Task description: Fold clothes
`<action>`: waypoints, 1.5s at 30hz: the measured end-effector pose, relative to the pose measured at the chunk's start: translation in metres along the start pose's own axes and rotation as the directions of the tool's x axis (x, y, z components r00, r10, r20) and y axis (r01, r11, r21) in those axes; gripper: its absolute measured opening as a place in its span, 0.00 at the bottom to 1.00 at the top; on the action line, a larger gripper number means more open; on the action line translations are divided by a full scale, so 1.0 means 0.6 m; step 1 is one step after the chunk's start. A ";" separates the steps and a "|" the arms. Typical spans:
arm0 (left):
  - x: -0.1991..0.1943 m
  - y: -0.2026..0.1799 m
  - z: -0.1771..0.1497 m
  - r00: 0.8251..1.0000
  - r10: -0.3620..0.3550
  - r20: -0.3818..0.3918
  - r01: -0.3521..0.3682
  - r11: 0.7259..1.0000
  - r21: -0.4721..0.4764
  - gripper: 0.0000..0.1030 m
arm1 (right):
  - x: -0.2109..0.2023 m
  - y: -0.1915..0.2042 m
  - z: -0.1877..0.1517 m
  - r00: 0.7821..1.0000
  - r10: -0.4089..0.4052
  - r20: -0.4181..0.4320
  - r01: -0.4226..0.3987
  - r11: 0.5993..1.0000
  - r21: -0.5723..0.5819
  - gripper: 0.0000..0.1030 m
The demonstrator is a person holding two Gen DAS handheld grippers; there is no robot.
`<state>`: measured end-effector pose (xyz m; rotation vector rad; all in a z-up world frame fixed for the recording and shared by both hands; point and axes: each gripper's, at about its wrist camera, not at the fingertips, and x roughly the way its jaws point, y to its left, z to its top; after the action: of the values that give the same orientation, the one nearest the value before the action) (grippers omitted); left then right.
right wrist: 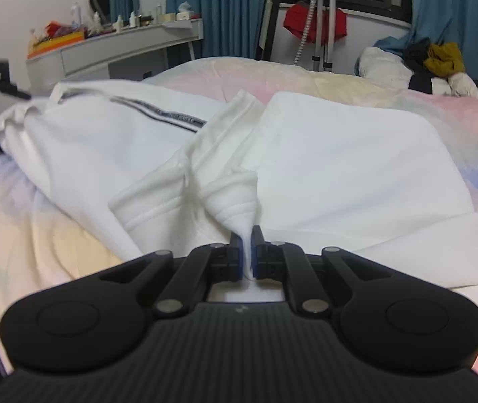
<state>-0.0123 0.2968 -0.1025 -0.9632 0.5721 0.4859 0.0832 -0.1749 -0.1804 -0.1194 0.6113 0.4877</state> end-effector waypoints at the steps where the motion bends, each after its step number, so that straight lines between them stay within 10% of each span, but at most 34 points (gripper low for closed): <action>1: 0.006 -0.002 0.003 1.000 0.009 0.010 -0.009 1.000 0.012 0.80 | -0.003 0.002 0.003 1.000 0.002 0.010 -0.002 1.000 -0.004 0.08; 10: 0.020 -0.047 0.008 0.992 0.045 0.120 -0.064 0.985 0.161 0.26 | 0.009 0.010 -0.007 0.999 -0.015 -0.032 0.013 0.998 -0.055 0.09; 18: -0.099 -0.223 -0.083 0.931 -0.111 0.348 -0.047 0.909 0.415 0.17 | -0.058 -0.057 0.021 0.996 0.074 0.041 -0.081 0.979 0.189 0.09; 27: -0.216 -0.491 -0.321 0.808 -0.432 0.400 0.056 0.733 0.677 0.16 | -0.146 -0.181 0.041 0.986 -0.143 0.088 0.092 0.898 0.430 0.09; 33: -0.212 -0.599 -0.543 0.766 -0.574 0.290 0.110 0.561 0.821 0.16 | -0.172 -0.272 0.025 0.960 -0.269 0.082 0.172 0.794 0.583 0.09; 35: -0.191 -0.612 -0.617 0.775 -0.588 0.232 0.118 0.495 0.861 0.16 | -0.181 -0.301 0.020 0.948 -0.307 0.082 0.191 0.758 0.624 0.09; 42: -0.064 -0.612 -0.848 0.892 -0.453 0.015 0.109 0.245 0.963 0.16 | -0.211 -0.406 -0.015 0.933 -0.349 0.090 0.157 0.619 0.769 0.09; 45: -0.048 -0.605 -0.873 0.893 -0.451 0.021 0.078 0.201 0.977 0.16 | -0.214 -0.441 -0.035 0.948 -0.299 0.111 0.077 0.553 0.830 0.09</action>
<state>0.0676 -0.3364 -0.0934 0.2876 0.2789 -0.1273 0.1061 -0.4651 -0.1323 0.7683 0.5219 -0.0461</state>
